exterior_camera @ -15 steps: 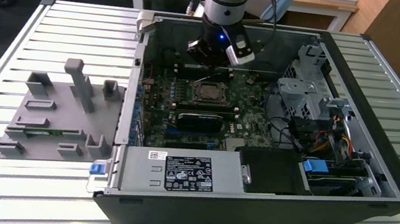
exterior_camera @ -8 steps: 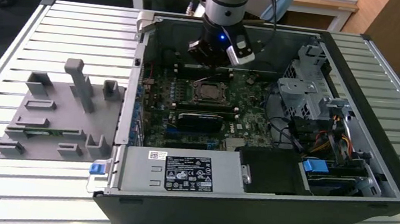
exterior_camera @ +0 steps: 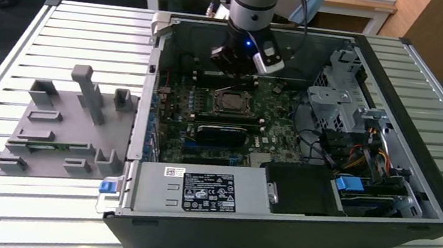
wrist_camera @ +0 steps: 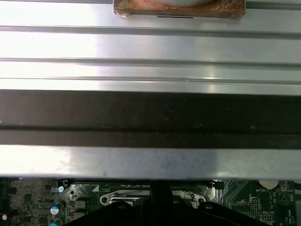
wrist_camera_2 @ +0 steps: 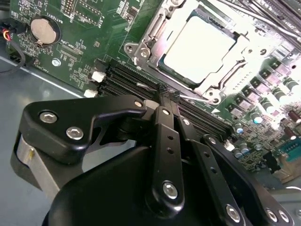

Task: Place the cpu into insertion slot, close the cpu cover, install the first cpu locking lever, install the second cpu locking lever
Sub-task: 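Install the first cpu locking lever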

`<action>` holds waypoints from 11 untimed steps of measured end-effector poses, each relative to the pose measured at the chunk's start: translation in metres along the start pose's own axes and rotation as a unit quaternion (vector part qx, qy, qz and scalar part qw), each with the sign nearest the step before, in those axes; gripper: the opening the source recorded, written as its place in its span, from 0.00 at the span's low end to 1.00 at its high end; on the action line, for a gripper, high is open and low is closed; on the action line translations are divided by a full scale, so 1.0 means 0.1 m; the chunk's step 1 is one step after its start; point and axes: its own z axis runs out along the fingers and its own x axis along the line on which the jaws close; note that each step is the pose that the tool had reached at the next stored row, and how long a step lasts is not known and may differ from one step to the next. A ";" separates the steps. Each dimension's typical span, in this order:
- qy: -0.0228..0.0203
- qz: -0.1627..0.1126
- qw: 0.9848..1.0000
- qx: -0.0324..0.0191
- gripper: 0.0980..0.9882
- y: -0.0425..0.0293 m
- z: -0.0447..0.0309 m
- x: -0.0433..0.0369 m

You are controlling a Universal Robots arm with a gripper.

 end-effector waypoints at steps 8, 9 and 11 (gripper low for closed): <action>0.000 0.000 1.000 0.000 0.01 -0.005 0.043 -0.068; 0.000 0.000 1.000 0.000 0.01 -0.005 0.048 -0.076; 0.000 0.000 1.000 0.000 0.01 -0.006 0.056 -0.089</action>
